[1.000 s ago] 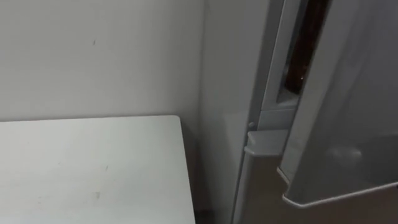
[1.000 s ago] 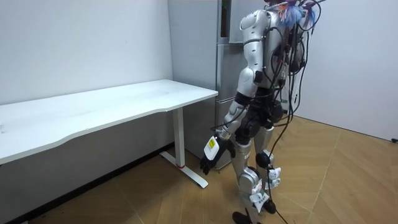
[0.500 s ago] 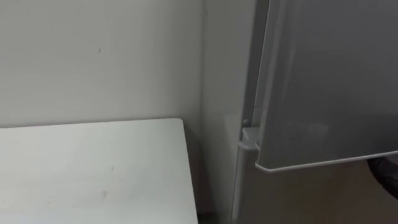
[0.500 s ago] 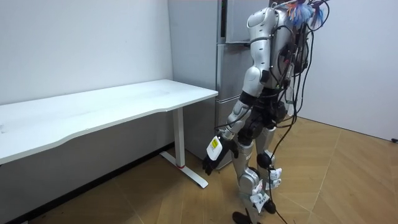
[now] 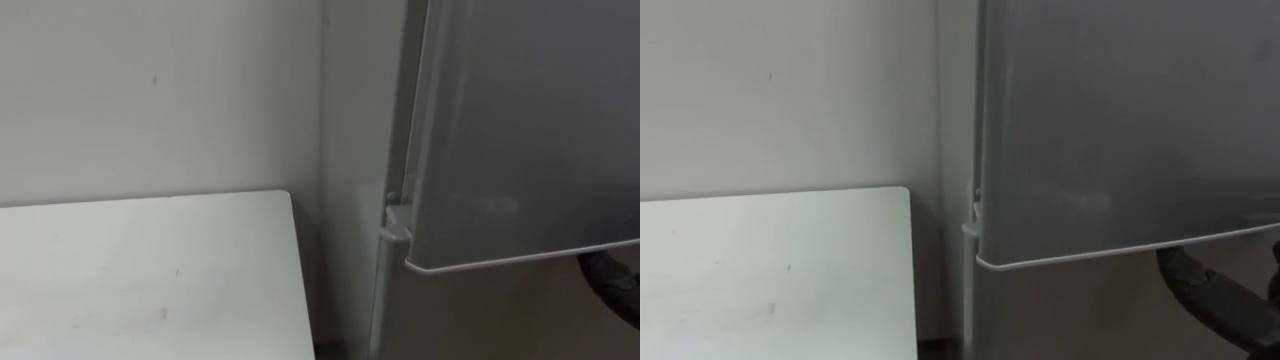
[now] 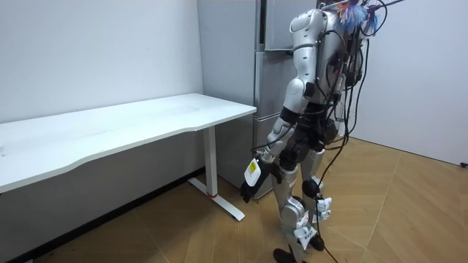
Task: Put the bottle in the upper fridge
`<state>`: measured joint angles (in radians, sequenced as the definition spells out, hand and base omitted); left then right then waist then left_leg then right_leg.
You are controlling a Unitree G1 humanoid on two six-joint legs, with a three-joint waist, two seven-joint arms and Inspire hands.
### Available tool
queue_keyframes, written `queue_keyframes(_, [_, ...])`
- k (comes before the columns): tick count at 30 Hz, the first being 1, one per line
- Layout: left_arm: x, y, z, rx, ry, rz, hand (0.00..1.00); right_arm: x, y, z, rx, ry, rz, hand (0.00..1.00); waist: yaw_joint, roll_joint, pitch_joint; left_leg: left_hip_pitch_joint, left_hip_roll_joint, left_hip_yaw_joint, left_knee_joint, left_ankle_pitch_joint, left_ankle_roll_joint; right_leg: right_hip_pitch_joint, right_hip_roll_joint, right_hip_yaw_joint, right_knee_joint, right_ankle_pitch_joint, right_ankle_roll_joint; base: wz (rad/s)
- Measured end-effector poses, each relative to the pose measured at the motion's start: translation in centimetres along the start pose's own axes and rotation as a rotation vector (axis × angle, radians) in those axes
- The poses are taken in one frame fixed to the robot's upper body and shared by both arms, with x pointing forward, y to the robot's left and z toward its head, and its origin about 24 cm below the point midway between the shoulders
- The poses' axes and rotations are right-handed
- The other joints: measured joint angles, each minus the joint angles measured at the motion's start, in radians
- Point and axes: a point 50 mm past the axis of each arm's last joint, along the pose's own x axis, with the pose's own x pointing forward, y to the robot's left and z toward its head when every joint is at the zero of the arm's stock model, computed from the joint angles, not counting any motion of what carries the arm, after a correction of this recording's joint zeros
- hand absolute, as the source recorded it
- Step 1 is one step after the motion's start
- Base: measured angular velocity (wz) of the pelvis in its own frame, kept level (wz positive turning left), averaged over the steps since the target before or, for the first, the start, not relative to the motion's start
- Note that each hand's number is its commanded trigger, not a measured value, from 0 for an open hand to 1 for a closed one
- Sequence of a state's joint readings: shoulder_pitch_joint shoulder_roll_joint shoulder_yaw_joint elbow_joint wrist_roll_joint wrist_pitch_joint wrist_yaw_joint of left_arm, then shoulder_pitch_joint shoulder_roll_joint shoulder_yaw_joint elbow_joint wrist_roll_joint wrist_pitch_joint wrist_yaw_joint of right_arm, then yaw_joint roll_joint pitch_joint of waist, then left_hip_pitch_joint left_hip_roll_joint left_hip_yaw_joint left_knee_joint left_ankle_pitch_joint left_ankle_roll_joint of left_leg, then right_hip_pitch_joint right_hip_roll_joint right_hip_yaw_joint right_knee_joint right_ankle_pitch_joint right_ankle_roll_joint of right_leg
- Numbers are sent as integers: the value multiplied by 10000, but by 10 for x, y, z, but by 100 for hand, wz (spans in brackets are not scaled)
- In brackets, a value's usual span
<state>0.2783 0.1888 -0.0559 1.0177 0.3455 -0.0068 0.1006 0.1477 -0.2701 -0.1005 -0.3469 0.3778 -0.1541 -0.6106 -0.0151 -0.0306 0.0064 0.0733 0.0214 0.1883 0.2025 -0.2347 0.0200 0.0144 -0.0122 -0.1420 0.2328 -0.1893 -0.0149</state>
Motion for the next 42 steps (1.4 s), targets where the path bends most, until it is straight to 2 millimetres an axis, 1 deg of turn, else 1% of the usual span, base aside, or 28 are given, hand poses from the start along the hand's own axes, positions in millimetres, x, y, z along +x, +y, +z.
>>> queue_keyframes(4, [0,1,0,91,-25,-19,0,-2,1,-1,-193,-111,-63,0,136,-80,-6,-85,8,-7,19,22,-29,-165,11,19,115,-8,-30,-4])
queue_keyframes(11, [0,2,-2,319,3,-117,0,-3,3,-2,-153,-38,-54,0,261,-105,-12,-101,18,-14,45,30,-43,-186,8,-15,89,-20,-59,0])
queue_keyframes(14, [0,2,-1,324,-13,-269,0,-5,7,-2,-86,3,94,0,265,-74,-31,-109,23,-18,71,30,-43,-185,12,-8,89,-18,-62,0])
queue_keyframes(15, [1,3,3,332,-108,-271,0,-6,8,-2,-166,-32,176,0,272,-61,-39,-119,23,-25,86,30,-43,-187,11,-8,90,-18,-63,0])
queue_keyframes(16, [1,3,3,338,-117,-303,0,-7,10,-3,-331,-121,234,0,297,8,-80,-154,29,-19,109,30,-43,-214,16,1,97,-13,-71,0])
queue_keyframes(19, [2,3,6,331,-258,-352,0,-11,15,-3,-688,-338,417,0,337,39,-96,-278,43,-39,190,31,-44,-305,33,20,163,17,-107,-4])
queue_keyframes(20, [2,3,7,335,-287,-360,0,-12,16,-4,-715,-345,461,0,344,42,-96,-277,44,-60,187,32,-46,-310,36,23,179,17,-108,-5])
queue_keyframes(22, [4,4,7,347,-273,-418,0,-14,20,-4,-680,-334,539,0,482,32,-91,-257,44,-168,191,40,-60,-315,41,-22,225,23,-124,-11])
queue_keyframes(24, [4,3,6,358,-163,-469,0,-15,22,-4,-631,-319,634,0,495,22,-84,-262,44,-300,192,52,-79,-316,54,-28,225,36,-146,-4])
queue_keyframes(26, [4,3,4,365,-80,-519,0,-17,24,-4,-634,-312,749,0,496,9,-76,-261,59,-305,196,60,-93,-317,69,-34,225,47,-165,0])
queue_keyframes(28, [4,2,3,373,-11,-604,0,-19,27,-4,-587,-282,863,0,582,-3,-65,-266,81,-304,203,73,-115,-337,89,-28,224,71,-200,-4])
queue_keyframes(33, [6,0,6,554,-15,-913,0,-22,31,-6,-543,-183,1093,0,758,65,-80,-287,118,-305,291,95,-152,-372,102,-28,246,87,-236,-1])
queue_keyframes(38, [6,-1,6,563,-14,-1129,0,-26,37,-7,-581,-188,1397,0,903,72,-75,-343,189,-309,321,133,-218,-433,102,-33,260,102,-243,0])
queue_keyframes(42, [6,-1,7,572,-22,-1276,0,-29,41,-6,-488,-182,1590,0,962,107,-50,-379,206,-477,302,172,-278,-442,134,-93,265,122,-272,3])
